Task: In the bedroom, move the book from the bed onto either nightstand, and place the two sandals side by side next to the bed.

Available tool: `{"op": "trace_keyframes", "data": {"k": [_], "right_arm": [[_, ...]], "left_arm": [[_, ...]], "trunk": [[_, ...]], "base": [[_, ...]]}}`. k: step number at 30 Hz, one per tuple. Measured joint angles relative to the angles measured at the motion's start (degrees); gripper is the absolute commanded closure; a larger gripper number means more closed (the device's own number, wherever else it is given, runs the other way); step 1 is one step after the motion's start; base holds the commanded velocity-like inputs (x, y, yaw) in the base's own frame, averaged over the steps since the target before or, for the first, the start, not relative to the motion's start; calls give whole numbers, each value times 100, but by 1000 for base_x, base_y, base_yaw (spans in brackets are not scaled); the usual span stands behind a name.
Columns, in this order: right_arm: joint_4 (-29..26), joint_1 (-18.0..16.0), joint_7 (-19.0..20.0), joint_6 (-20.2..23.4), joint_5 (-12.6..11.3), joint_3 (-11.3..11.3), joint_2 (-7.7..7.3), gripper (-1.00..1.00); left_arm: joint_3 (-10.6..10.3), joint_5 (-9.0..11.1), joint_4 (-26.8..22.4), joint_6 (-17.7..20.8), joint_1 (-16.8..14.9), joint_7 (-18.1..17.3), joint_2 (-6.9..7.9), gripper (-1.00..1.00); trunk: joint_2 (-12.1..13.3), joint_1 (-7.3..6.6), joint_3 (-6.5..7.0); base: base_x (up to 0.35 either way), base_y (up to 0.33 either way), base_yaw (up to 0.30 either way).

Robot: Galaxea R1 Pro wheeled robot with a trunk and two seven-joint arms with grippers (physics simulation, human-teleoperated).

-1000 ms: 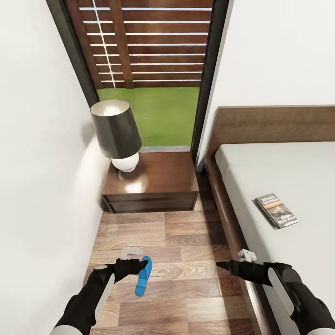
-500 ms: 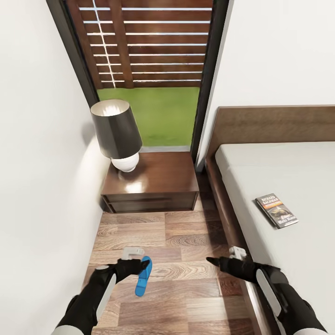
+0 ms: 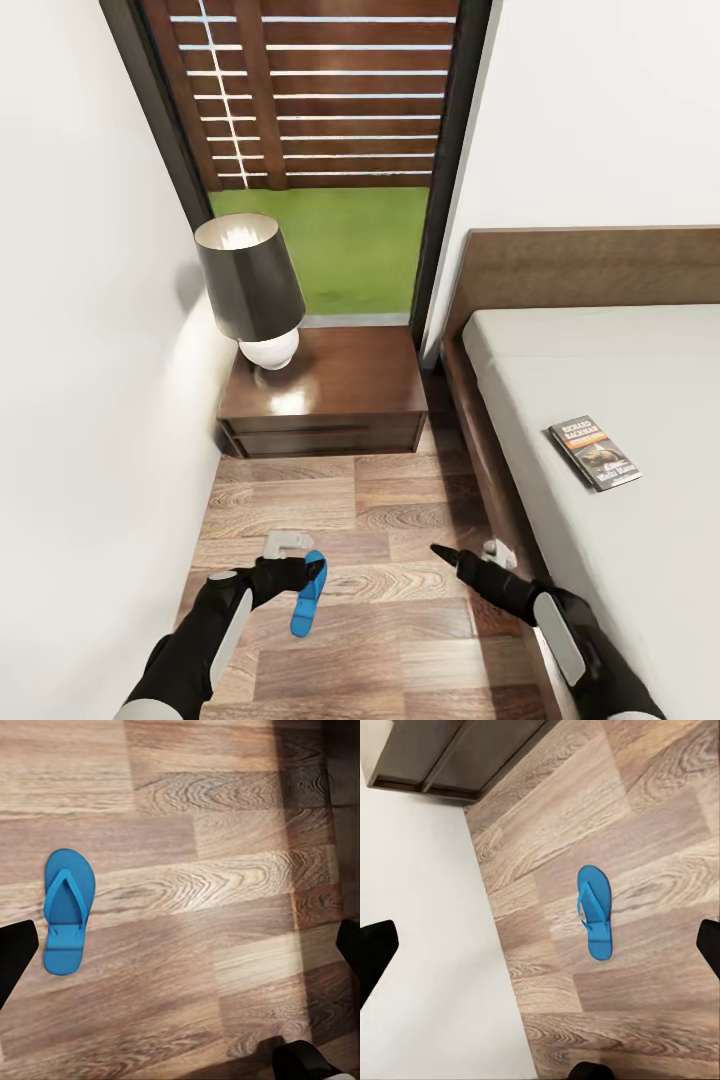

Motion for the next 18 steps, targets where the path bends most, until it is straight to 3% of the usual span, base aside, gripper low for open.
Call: {"op": "trace_keyframes", "data": {"k": [3, 6, 14, 18], "right_arm": [[410, -1, -6, -14, -387, -105, 83, -100], [490, -3, -7, -115, -523, -122, 175, -100], [543, -6, -16, -526, -697, -134, 266, -100], [551, -6, -24, -880, -806, -122, 428, -100]], "left_arm": [[0, -3, -1, 0, 0, 0, -48, -100], [0, -2, -1, 0, 0, 0, -57, -100], [0, 6, 3, 8, 0, -2, -97, -100], [0, 8, 4, 4, 0, -1, -157, -100]], "trunk": [[0, 0, 0], [0, 0, 0], [0, 0, 0], [0, 0, 0]], "base": [[0, 0, 0], [0, 0, 0], [0, 0, 0], [0, 0, 0]]}}
